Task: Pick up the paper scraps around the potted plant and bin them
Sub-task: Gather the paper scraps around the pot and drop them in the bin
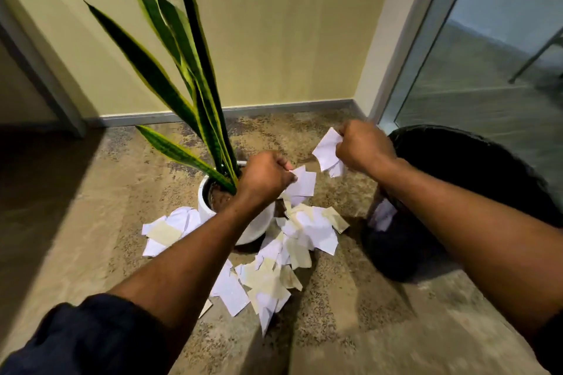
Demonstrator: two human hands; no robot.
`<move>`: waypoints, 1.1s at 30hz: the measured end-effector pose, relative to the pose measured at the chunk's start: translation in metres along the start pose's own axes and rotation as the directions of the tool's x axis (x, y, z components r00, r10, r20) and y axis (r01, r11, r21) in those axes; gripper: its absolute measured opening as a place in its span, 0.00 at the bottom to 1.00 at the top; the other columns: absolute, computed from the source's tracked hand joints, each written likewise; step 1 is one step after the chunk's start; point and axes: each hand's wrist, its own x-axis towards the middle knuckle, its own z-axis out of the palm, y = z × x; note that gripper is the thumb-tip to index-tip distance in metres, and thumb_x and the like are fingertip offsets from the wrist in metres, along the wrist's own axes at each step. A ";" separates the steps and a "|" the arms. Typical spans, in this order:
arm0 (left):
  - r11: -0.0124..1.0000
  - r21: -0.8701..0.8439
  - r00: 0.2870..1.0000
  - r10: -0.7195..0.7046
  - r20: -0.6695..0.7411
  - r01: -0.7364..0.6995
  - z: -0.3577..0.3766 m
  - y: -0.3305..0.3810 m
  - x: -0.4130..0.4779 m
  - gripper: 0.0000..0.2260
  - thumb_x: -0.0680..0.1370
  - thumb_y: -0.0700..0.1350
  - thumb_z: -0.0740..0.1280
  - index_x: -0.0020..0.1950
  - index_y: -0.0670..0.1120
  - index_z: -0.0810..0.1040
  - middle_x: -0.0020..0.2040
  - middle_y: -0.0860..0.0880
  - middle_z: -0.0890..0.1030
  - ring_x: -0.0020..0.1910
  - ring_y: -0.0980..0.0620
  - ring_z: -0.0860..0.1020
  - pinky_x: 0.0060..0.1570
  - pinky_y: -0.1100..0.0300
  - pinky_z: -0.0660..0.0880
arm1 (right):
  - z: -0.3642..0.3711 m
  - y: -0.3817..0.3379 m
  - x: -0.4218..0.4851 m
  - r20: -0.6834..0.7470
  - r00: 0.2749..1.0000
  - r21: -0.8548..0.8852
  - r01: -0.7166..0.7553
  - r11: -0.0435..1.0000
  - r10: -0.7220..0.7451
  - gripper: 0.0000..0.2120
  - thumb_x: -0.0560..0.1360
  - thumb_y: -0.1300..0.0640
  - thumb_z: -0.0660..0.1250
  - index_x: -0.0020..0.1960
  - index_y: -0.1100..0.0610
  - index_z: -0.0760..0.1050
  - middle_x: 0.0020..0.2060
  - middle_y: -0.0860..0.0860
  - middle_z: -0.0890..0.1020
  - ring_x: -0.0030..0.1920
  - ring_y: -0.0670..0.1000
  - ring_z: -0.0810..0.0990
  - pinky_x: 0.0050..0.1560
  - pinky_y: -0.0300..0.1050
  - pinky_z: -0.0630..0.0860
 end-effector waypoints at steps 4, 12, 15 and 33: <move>0.994 -0.076 0.992 0.069 -0.106 -0.078 0.015 0.054 0.013 0.12 0.70 0.42 0.77 0.32 0.52 0.77 0.32 0.50 0.83 0.34 0.49 0.83 0.39 0.54 0.81 | -0.052 0.044 0.014 -0.039 0.992 0.057 -0.116 0.992 0.119 0.08 0.70 0.64 0.63 0.46 0.59 0.77 0.49 0.60 0.81 0.49 0.61 0.80 0.43 0.44 0.71; 0.939 -0.127 0.947 0.313 -0.071 -0.320 0.064 0.155 0.017 0.06 0.71 0.42 0.75 0.37 0.50 0.80 0.30 0.57 0.79 0.28 0.62 0.75 0.31 0.66 0.72 | -0.126 0.128 -0.003 -0.128 0.918 0.069 -0.370 0.927 0.376 0.15 0.70 0.60 0.63 0.56 0.60 0.79 0.54 0.62 0.81 0.54 0.61 0.81 0.52 0.49 0.76; 0.930 -0.080 0.932 0.362 0.007 -0.360 0.087 0.176 0.017 0.05 0.71 0.41 0.75 0.37 0.48 0.81 0.27 0.57 0.76 0.23 0.64 0.72 0.24 0.72 0.65 | -0.129 0.142 -0.008 -0.113 0.916 0.034 -0.383 0.923 0.384 0.14 0.71 0.61 0.63 0.55 0.62 0.78 0.56 0.63 0.80 0.56 0.62 0.80 0.52 0.48 0.75; 0.961 -0.019 0.953 0.275 0.125 -0.275 0.159 0.160 0.032 0.09 0.77 0.48 0.70 0.37 0.50 0.77 0.30 0.54 0.77 0.25 0.59 0.72 0.28 0.66 0.67 | -0.088 0.166 0.006 0.010 0.919 -0.113 -0.391 0.913 0.395 0.09 0.71 0.52 0.68 0.48 0.57 0.78 0.47 0.57 0.81 0.40 0.56 0.73 0.43 0.45 0.72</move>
